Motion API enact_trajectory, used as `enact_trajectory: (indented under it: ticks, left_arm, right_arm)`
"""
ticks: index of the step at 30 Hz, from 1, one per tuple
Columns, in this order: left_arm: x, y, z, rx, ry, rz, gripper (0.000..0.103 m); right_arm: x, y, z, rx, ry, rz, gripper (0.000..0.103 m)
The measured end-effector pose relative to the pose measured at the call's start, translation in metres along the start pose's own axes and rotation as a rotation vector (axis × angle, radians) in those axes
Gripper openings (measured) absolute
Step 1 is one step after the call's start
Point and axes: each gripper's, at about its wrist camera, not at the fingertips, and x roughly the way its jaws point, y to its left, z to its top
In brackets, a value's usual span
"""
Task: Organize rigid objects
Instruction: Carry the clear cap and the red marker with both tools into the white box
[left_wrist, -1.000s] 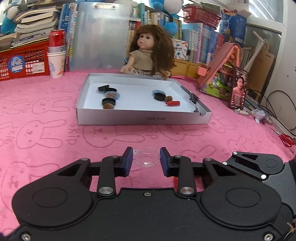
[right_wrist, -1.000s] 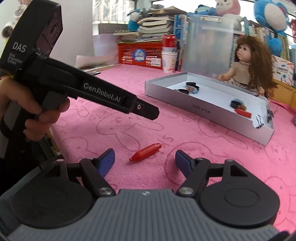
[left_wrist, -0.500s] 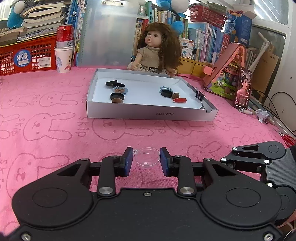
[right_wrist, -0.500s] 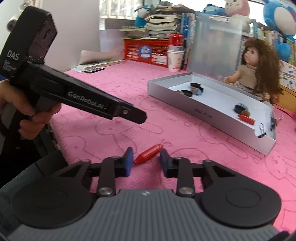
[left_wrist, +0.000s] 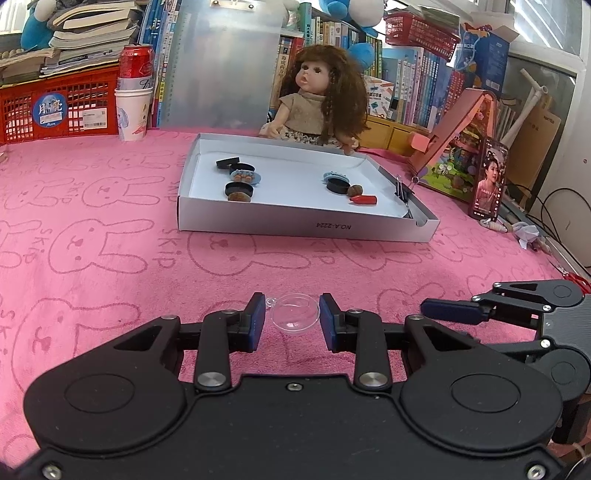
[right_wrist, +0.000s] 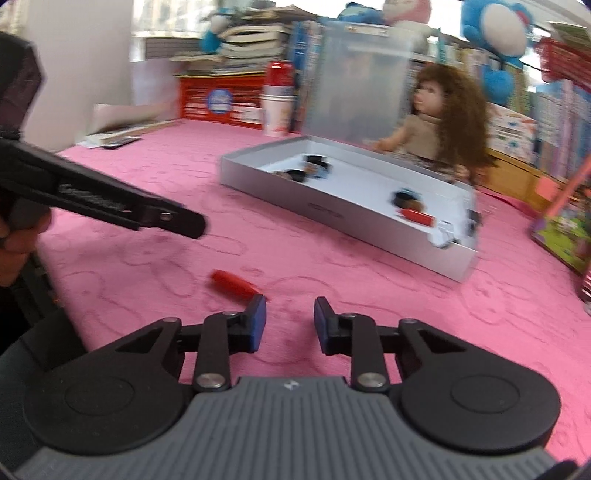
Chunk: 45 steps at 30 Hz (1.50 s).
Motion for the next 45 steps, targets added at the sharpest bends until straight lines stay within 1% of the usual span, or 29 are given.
enact_trajectory:
  ticks: [1,3,4,5,7,8,10,11,14,18,22,23,24,25,29,35,39,45]
  left_arm:
    - [0.000,0.000,0.000,-0.001,-0.004,0.002,0.030]
    - [-0.002,0.000,-0.001,0.003,-0.020,0.018,0.030]
    - [-0.004,-0.001,-0.002,0.011,-0.033,0.034,0.030]
    - [-0.005,-0.002,-0.003,0.016,-0.047,0.051,0.030]
    - [-0.009,-0.002,-0.005,0.016,-0.075,0.082,0.030]
    - [-0.010,-0.002,-0.007,0.015,-0.086,0.096,0.030]
    - [-0.013,-0.002,-0.011,0.015,-0.098,0.110,0.030]
    - [-0.014,-0.002,-0.013,0.016,-0.100,0.115,0.030]
    - [-0.019,-0.001,-0.020,0.019,-0.110,0.132,0.030]
    - [-0.024,0.005,-0.026,0.015,-0.110,0.146,0.030]
    - [-0.026,0.011,-0.029,0.003,-0.110,0.152,0.030]
    - [-0.026,0.011,-0.029,0.002,-0.110,0.152,0.030]
    - [-0.025,0.012,-0.029,0.001,-0.110,0.153,0.030]
    - [-0.025,0.012,-0.029,-0.002,-0.109,0.153,0.030]
    - [-0.023,0.011,-0.029,-0.002,-0.108,0.155,0.030]
    - [-0.019,0.005,-0.022,0.007,-0.107,0.151,0.030]
    - [-0.012,0.002,-0.012,0.000,-0.094,0.140,0.030]
    - [-0.001,0.000,0.008,-0.021,-0.103,0.127,0.030]
  right_arm:
    - [-0.001,-0.001,0.000,0.029,-0.002,-0.025,0.046]
    - [-0.004,-0.003,-0.002,0.109,-0.013,-0.057,0.051]
    - [-0.007,-0.002,-0.003,0.155,-0.027,-0.069,0.055]
    - [-0.009,0.000,-0.004,0.194,-0.042,-0.083,0.057]
    - [-0.012,0.009,-0.008,0.266,-0.087,-0.121,0.064]
    - [-0.013,0.017,-0.009,0.295,-0.114,-0.144,0.065]
    - [-0.011,0.030,-0.011,0.327,-0.157,-0.181,0.073]
    - [-0.010,0.036,-0.012,0.341,-0.174,-0.195,0.073]
    - [-0.004,0.053,-0.013,0.358,-0.200,-0.225,0.073]
    - [0.008,0.067,-0.013,0.354,-0.181,-0.281,0.074]
    - [0.011,0.078,-0.015,0.313,-0.186,-0.323,0.074]
    - [0.011,0.080,-0.016,0.302,-0.185,-0.325,0.071]
    - [0.011,0.081,-0.017,0.296,-0.184,-0.323,0.059]
    - [0.012,0.081,-0.017,0.291,-0.179,-0.320,0.050]
    - [0.011,0.079,-0.015,0.295,-0.173,-0.307,0.049]
    - [0.005,0.069,-0.009,0.302,-0.187,-0.314,0.048]
    - [0.002,0.054,-0.001,0.323,-0.192,-0.327,0.048]
    - [0.000,0.027,0.015,0.343,-0.194,-0.345,0.049]
